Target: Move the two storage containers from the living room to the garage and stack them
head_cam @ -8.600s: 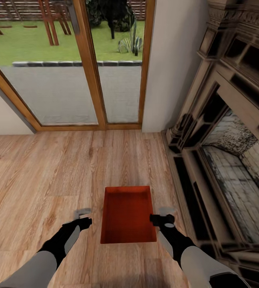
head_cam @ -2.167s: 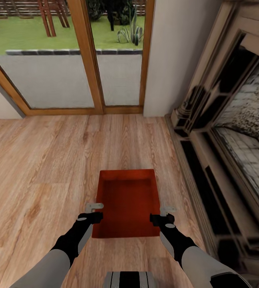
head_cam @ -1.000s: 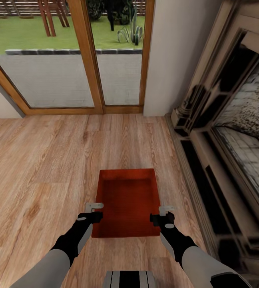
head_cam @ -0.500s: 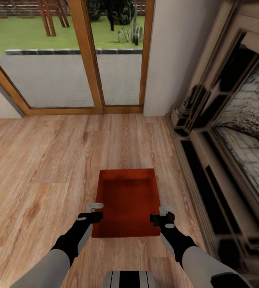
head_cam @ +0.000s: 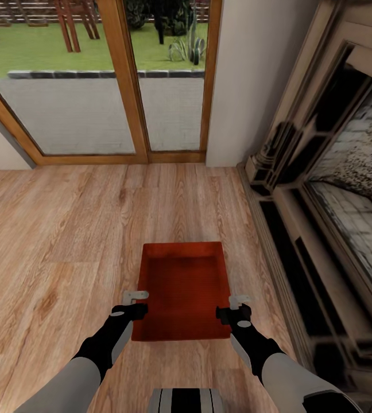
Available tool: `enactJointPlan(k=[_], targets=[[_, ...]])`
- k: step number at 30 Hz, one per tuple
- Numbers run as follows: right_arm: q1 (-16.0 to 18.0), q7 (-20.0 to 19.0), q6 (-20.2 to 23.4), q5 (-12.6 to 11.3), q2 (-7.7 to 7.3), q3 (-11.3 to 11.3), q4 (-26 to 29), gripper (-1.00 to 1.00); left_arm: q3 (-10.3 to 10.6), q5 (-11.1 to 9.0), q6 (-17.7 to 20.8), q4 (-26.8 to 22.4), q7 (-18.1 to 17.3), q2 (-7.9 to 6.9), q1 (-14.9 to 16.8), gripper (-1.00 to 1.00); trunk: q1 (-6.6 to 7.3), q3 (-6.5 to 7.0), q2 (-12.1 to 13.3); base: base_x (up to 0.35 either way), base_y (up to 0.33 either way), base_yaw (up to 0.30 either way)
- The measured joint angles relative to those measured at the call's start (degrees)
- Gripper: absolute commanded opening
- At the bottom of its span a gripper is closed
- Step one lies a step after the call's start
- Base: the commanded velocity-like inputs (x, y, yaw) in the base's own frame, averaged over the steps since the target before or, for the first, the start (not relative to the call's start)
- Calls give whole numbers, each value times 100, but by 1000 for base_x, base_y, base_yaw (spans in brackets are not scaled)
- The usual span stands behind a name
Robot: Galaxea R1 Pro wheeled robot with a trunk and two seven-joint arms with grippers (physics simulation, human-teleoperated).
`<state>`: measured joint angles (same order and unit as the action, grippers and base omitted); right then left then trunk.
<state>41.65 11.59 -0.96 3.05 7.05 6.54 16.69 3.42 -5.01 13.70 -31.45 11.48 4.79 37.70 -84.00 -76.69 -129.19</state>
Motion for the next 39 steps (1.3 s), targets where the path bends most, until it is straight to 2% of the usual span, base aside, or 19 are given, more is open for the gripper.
enactJointPlan(k=[18, 25, 39], targets=[[-1, 8, 5, -5, -2, -11, 0, 100, -8, 0, 0, 0, 0, 0, 0, 100, 0, 0, 0, 0, 0, 0], [-1, 9, -3, -2, -1, -3, 1, 100, -4, 0, 1, 0, 0, -1, 0, 100, -153, -125, -279, 0, 0, 0], [0, 8, -5, -2, -2, -2, 0, 100, -5, 0, 0, 0, 0, 0, 0, 100, -154, -126, -281, 0, 0, 0]])
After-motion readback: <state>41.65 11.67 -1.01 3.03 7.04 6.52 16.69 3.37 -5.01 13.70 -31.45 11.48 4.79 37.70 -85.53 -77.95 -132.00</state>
